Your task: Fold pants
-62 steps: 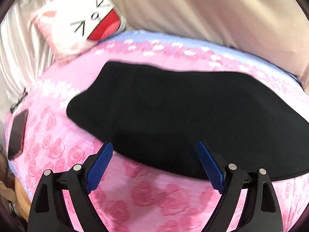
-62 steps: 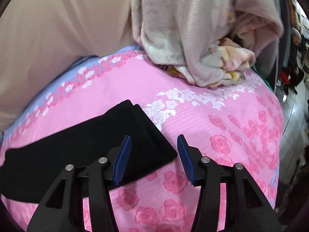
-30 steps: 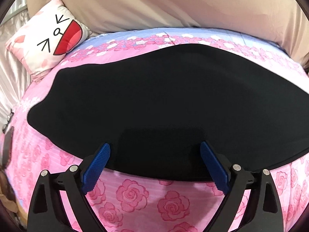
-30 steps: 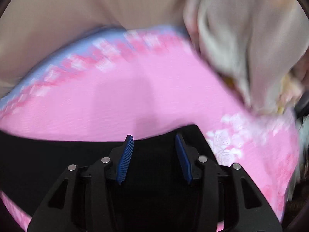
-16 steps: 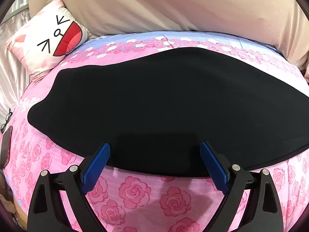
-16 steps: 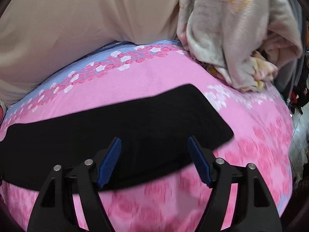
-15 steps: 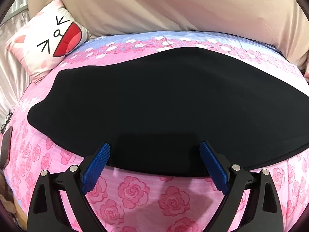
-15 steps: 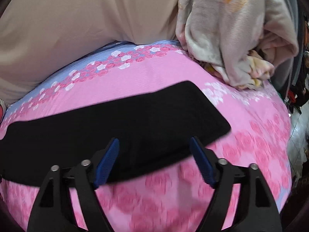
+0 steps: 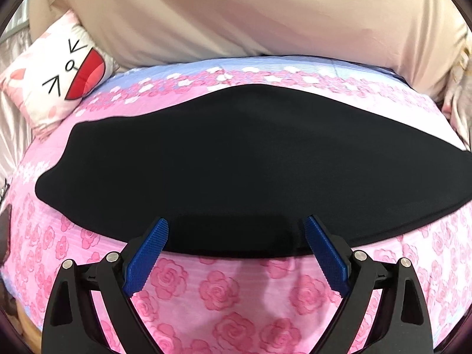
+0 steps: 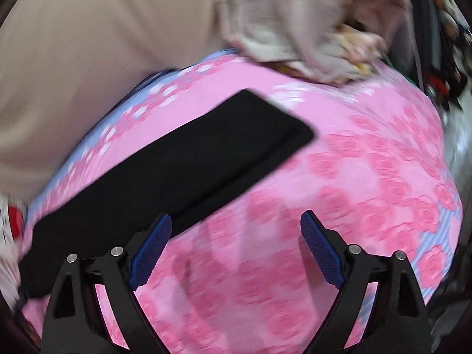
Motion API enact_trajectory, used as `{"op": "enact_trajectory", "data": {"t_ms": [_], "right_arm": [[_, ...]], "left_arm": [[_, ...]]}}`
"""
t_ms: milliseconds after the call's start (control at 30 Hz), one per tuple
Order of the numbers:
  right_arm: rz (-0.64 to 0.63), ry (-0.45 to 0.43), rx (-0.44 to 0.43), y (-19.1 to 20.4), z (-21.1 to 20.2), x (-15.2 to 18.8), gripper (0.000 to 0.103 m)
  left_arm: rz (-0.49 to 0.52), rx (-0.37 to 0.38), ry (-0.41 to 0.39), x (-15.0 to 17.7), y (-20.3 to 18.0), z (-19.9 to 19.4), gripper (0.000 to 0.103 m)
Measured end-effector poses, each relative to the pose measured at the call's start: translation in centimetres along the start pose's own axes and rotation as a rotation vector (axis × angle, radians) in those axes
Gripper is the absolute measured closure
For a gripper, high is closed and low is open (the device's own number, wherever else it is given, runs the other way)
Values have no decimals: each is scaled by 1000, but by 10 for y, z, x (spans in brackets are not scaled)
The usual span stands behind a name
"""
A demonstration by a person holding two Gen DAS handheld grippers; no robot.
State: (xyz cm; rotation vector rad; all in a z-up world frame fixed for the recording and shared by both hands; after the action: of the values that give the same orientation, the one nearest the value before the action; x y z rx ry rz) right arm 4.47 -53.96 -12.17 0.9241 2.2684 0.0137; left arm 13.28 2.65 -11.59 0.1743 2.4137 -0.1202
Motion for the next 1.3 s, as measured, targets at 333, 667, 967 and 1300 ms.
{"op": "enact_trajectory", "data": {"t_ms": [333,667,967,1300], "right_arm": [[104,69,-80,-19,53,-49,21],[-27,17,-9,-13,52,-66,67],[-115,35,-13,4,67,-61,82],[-142,18,86,-18,74,-75,81]], "left_arm": [[46,11,24,7,-36,9,11],[34,0,26,4,-42,13,11],[44,41,15,4,-64,21,11],[73,57,24,10,-73,25,11]]}}
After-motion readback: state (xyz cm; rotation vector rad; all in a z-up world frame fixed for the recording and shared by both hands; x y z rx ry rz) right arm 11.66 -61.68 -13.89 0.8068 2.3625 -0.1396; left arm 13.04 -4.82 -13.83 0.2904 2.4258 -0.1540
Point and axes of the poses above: each gripper's, at about its wrist camera, not at the fingertips, and z roughly the way its jaws point, y to its left, x to its underside, the point moved 9 cm from there along z, roughly the way its jaws point, and after that the axes turned 8 degrees about x, right-handed, at the moved point
